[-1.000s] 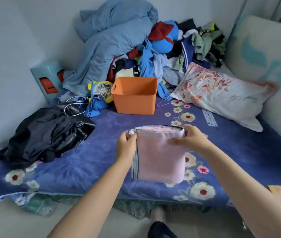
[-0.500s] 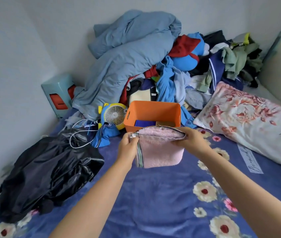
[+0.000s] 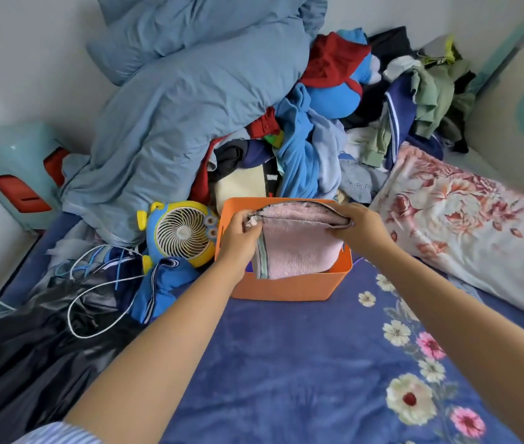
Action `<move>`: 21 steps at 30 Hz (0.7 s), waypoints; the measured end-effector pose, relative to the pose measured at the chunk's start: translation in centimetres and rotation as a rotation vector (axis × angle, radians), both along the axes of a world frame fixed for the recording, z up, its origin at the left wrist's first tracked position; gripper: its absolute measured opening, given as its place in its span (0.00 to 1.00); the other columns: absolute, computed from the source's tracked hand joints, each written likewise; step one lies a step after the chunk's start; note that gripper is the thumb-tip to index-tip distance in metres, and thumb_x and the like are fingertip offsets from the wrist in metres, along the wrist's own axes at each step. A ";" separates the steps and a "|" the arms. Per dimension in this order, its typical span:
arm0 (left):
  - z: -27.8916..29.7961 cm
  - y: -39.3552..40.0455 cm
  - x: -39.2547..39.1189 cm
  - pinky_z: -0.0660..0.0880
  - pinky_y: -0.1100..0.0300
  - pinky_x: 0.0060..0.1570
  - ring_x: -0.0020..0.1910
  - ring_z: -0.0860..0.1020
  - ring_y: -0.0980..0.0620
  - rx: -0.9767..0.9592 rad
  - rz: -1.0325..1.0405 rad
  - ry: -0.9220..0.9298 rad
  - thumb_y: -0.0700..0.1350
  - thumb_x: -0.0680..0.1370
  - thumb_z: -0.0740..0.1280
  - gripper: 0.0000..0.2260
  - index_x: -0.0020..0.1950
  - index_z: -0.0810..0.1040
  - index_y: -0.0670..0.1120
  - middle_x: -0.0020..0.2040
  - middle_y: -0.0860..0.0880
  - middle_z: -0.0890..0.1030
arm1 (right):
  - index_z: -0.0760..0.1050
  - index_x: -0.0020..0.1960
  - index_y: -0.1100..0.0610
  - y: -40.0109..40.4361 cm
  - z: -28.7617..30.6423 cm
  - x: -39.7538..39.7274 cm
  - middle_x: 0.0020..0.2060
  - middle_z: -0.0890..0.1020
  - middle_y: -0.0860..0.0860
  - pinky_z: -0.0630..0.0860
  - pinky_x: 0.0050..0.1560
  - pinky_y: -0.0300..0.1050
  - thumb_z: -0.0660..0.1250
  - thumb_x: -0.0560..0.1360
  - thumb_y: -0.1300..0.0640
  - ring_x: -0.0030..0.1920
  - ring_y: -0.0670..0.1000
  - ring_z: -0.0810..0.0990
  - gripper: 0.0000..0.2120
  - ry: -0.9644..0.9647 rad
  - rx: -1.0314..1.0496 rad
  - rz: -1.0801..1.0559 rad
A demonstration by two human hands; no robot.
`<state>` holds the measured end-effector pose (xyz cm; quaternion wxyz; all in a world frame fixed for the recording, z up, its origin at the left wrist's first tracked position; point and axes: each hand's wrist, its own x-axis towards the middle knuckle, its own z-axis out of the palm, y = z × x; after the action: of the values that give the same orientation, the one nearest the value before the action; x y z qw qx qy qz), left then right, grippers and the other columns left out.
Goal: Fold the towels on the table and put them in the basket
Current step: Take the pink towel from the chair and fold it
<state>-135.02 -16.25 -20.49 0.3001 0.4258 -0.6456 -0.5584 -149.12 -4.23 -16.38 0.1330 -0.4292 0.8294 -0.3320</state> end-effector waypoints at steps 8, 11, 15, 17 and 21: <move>-5.7 -7.3 -7.1 0.66 0.68 0.36 0.44 0.71 0.54 0.103 -0.042 -0.045 0.42 0.80 0.59 0.11 0.62 0.70 0.43 0.42 0.52 0.73 | 0.72 0.64 0.60 -8.0 -4.9 -5.9 0.58 0.78 0.60 0.65 0.49 0.38 0.60 0.73 0.70 0.58 0.60 0.75 0.21 0.057 0.084 -0.111; -9.1 -9.3 -9.8 0.66 0.67 0.37 0.47 0.72 0.53 0.208 -0.034 -0.063 0.42 0.80 0.60 0.12 0.63 0.70 0.43 0.50 0.48 0.74 | 0.73 0.64 0.57 -10.2 -8.2 -8.8 0.57 0.79 0.58 0.62 0.41 0.35 0.58 0.72 0.71 0.57 0.59 0.75 0.22 0.054 0.141 -0.092; -15.4 -11.2 -13.1 0.67 0.64 0.38 0.46 0.72 0.52 0.355 -0.046 -0.163 0.43 0.79 0.61 0.10 0.61 0.72 0.44 0.50 0.47 0.75 | 0.77 0.52 0.61 -12.5 -14.2 -12.8 0.39 0.79 0.56 0.62 0.34 0.43 0.56 0.71 0.70 0.45 0.60 0.75 0.16 0.037 0.352 -0.037; -18.6 -12.0 -14.3 0.65 0.61 0.37 0.42 0.71 0.52 0.413 -0.059 -0.243 0.43 0.79 0.62 0.06 0.55 0.73 0.45 0.45 0.48 0.74 | 0.76 0.50 0.62 -13.5 -17.2 -14.8 0.29 0.72 0.50 0.65 0.28 0.41 0.56 0.71 0.69 0.36 0.56 0.71 0.13 0.002 0.540 -0.002; -24.6 -13.4 -17.7 0.67 0.58 0.38 0.39 0.70 0.52 0.491 -0.127 -0.436 0.43 0.78 0.62 0.07 0.40 0.70 0.47 0.41 0.47 0.72 | 0.76 0.56 0.63 -15.6 -23.0 -18.3 0.44 0.79 0.57 0.68 0.34 0.40 0.59 0.73 0.65 0.44 0.57 0.73 0.14 -0.056 0.791 0.029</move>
<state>-152.68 -29.64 -45.05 0.0083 0.5538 -0.5661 -0.6105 -167.45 -19.79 -39.38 0.3153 -0.3474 0.8831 0.0032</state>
